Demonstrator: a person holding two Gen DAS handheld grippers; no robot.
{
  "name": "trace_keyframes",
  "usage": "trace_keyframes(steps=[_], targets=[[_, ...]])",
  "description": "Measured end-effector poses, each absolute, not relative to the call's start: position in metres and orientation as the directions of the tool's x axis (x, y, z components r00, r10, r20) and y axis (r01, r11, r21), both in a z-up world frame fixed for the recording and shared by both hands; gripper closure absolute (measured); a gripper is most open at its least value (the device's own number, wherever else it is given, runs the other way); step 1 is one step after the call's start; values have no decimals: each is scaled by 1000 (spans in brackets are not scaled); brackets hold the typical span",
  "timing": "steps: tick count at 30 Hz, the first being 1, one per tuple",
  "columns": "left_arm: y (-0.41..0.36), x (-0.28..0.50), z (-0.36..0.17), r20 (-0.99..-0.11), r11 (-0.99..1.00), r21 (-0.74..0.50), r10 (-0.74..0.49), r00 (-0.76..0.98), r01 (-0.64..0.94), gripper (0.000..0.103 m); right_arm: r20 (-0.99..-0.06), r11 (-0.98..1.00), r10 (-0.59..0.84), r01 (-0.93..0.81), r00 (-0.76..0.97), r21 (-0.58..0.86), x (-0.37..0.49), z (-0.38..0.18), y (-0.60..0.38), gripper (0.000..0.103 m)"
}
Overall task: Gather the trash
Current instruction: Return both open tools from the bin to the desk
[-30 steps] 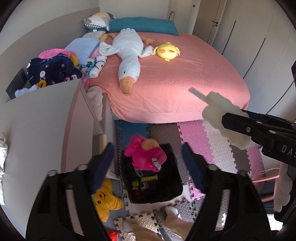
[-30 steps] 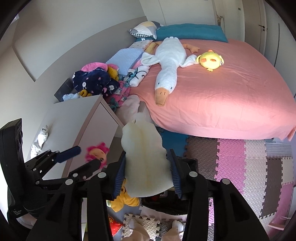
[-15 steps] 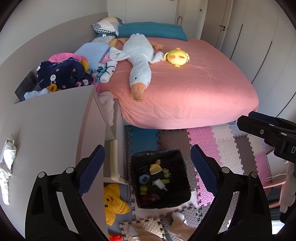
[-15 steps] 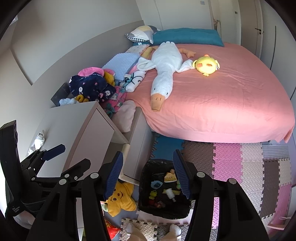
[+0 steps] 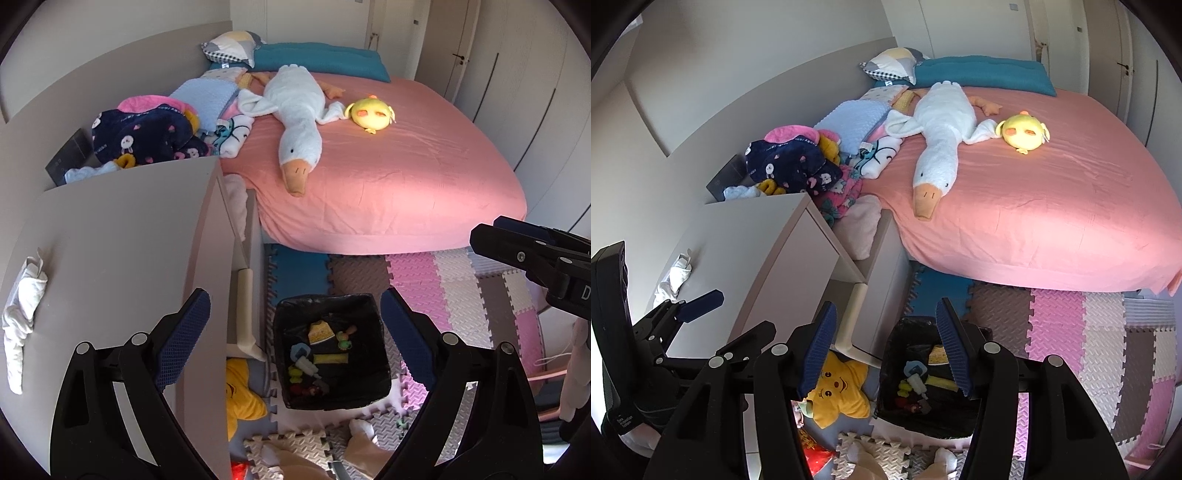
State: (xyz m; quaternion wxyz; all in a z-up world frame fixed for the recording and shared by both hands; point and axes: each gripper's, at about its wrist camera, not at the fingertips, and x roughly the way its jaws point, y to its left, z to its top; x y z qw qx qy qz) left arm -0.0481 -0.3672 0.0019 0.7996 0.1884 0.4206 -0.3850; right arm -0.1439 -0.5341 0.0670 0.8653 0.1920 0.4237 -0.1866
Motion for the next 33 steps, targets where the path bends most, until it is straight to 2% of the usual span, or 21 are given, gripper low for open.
trace_keyframes(steps=[33], targets=[[-168, 32, -7, -824, 897, 10, -243, 512, 442, 13, -820, 963, 105, 150, 562, 226, -22, 39, -381, 46]])
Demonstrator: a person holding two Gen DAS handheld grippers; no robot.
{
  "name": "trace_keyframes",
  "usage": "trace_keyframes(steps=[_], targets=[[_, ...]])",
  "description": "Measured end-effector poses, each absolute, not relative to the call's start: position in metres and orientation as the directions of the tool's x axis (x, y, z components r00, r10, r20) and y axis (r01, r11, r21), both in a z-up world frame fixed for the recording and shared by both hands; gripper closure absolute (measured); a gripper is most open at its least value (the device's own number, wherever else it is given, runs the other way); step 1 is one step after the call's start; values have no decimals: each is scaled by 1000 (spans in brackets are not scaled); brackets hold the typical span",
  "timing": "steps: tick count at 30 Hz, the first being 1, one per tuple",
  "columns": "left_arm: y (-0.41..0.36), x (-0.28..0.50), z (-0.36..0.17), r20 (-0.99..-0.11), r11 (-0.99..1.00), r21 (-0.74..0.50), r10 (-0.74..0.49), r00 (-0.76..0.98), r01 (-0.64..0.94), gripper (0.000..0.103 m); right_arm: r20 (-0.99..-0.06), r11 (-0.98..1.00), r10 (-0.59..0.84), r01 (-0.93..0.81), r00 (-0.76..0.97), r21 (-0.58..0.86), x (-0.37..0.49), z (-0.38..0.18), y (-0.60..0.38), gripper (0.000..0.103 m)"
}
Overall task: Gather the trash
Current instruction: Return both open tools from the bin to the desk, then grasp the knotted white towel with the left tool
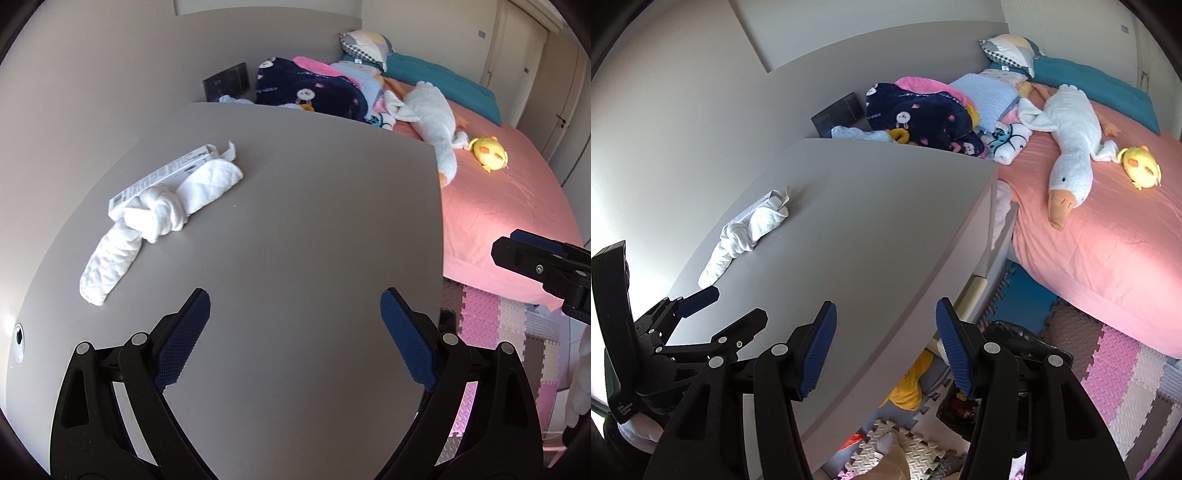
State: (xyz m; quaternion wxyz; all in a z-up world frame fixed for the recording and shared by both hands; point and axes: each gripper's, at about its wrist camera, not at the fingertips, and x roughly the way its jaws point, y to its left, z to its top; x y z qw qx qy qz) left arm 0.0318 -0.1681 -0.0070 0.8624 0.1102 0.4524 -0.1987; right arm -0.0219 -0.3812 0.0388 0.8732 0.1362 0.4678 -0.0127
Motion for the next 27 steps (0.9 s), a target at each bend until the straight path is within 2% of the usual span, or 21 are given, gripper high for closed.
trace_keyframes(steps=[10, 27], targets=[[-127, 57, -9, -821, 924, 38, -187, 539, 379, 13, -827, 968, 138, 104, 545, 230, 9, 34, -346, 46], [-91, 121, -19, -825, 915, 81, -161, 542, 395, 13, -836, 966, 155, 98, 527, 241, 49, 25, -311, 46]])
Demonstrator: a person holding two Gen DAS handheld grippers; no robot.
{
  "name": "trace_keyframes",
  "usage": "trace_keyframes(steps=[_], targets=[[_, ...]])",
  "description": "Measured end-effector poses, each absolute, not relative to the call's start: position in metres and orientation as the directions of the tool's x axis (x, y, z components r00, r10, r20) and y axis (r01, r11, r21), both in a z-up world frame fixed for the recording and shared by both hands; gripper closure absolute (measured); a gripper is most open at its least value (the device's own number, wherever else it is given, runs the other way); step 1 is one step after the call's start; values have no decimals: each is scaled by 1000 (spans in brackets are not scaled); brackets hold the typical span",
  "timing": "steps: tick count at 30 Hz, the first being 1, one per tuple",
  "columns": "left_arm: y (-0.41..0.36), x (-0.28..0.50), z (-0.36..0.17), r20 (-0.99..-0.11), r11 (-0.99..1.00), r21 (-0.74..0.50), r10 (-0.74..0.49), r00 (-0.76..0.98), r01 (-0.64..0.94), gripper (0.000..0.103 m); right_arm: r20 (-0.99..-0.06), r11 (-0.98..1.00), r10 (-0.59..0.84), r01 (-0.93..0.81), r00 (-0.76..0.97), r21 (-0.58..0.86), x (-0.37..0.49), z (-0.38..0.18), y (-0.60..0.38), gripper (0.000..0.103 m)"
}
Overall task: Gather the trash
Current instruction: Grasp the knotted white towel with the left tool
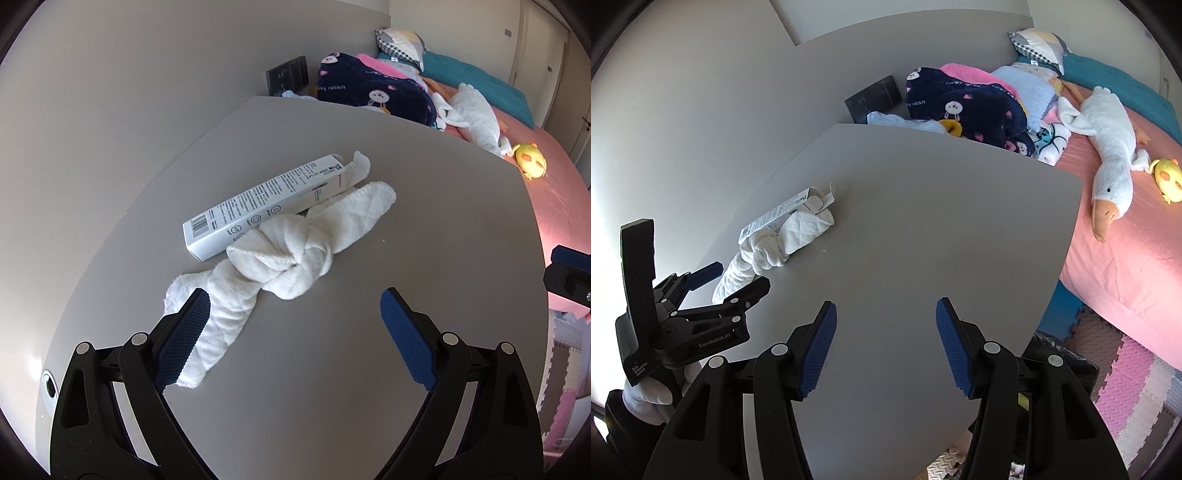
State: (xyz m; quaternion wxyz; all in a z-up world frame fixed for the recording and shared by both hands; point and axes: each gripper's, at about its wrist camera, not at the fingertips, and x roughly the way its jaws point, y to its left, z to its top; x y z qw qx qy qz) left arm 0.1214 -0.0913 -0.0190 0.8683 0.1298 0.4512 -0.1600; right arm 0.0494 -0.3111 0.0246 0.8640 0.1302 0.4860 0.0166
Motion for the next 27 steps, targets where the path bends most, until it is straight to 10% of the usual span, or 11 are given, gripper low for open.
trace_keyframes(steps=[27], targets=[[-90, 155, -45, -849, 868, 71, -205, 487, 491, 43, -841, 983, 180, -64, 510, 171, 115, 33, -265, 46]])
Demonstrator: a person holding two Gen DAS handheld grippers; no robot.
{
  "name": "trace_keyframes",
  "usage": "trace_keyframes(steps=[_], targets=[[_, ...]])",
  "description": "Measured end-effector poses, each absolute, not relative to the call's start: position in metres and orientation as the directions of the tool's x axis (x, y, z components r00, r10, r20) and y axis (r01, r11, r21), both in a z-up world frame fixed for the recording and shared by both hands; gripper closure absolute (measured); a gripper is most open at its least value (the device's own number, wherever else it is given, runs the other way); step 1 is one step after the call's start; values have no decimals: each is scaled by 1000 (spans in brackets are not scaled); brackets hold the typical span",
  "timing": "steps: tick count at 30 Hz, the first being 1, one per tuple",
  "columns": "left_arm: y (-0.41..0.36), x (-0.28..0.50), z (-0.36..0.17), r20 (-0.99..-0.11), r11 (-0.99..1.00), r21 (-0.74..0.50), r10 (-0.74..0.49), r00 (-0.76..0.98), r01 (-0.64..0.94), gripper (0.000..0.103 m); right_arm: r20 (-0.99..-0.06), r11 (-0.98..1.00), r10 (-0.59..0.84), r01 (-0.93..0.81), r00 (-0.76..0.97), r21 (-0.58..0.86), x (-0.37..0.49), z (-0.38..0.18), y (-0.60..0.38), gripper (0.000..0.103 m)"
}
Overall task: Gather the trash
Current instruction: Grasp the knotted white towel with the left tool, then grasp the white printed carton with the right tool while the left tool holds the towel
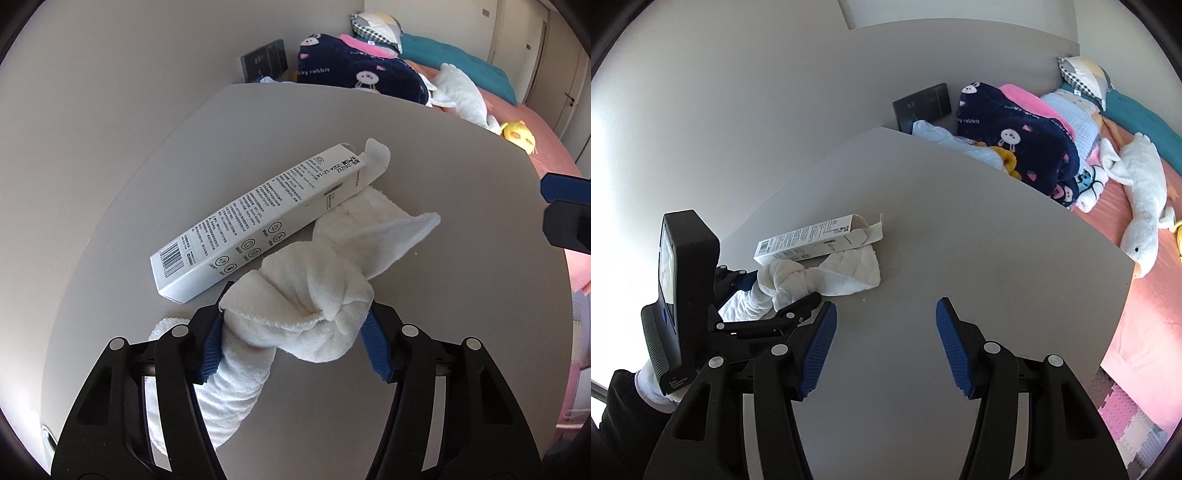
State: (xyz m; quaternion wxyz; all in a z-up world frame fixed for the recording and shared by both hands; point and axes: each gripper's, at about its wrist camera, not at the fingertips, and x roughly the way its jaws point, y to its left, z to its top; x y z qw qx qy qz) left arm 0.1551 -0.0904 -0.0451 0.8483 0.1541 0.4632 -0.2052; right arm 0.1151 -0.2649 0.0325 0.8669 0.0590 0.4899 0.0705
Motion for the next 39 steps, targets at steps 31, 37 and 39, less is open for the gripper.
trace_keyframes(steps=[31, 37, 39], targets=[[33, 79, 4, -815, 974, 3, -129, 565, 226, 45, -877, 904, 325, -390, 355, 178, 154, -17, -147, 46], [61, 71, 0, -824, 988, 9, -81, 561, 156, 44, -880, 898, 288, -425, 378, 112, 165, -28, -130, 45], [66, 68, -1, -827, 990, 11, -69, 557, 138, 44, -880, 895, 277, -436, 384, 92, 171, -29, -125, 45]])
